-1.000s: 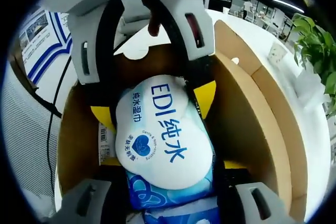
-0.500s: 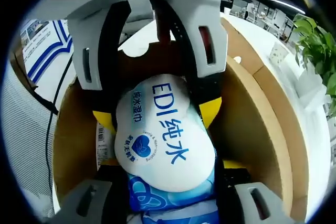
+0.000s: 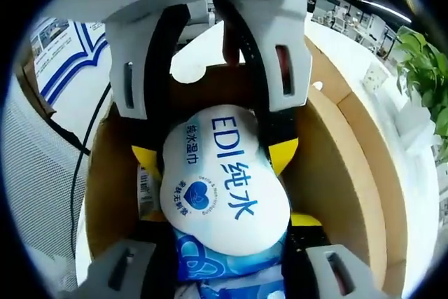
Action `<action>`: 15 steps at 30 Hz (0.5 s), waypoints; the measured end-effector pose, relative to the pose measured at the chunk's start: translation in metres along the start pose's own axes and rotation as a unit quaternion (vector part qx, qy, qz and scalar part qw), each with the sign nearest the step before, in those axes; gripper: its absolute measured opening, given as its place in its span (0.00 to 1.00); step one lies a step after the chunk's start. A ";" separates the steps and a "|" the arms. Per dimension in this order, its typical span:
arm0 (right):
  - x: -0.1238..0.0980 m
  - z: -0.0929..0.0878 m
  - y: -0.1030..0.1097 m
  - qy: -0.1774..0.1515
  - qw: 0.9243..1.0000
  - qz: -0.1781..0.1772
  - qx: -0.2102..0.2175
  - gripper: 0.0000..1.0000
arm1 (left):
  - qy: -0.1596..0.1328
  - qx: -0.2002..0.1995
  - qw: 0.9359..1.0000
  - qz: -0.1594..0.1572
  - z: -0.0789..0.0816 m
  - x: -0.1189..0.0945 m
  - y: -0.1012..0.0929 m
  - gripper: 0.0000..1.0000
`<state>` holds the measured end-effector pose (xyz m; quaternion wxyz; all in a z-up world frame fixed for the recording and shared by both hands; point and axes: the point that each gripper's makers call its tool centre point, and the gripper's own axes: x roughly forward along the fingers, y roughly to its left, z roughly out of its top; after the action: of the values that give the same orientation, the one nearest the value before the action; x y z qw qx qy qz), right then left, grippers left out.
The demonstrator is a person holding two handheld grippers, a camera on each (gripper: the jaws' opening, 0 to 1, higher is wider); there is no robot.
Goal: Operate the shoe box by opening the lid, removing the specified soft item, and placing it in the target area until the item is outside and the box remains undamaged.
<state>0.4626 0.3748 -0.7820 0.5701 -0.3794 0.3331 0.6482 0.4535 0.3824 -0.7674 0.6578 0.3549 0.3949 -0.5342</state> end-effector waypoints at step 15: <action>-0.029 0.016 0.004 -0.002 1.000 -0.007 -0.020 0.54 | -0.008 0.007 1.000 0.011 0.013 -0.024 -0.001 0.58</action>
<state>0.4587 0.3742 -0.7488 0.5674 -0.3913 0.3161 0.6519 0.4511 0.3804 -0.7406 0.6640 0.3599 0.3821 -0.5325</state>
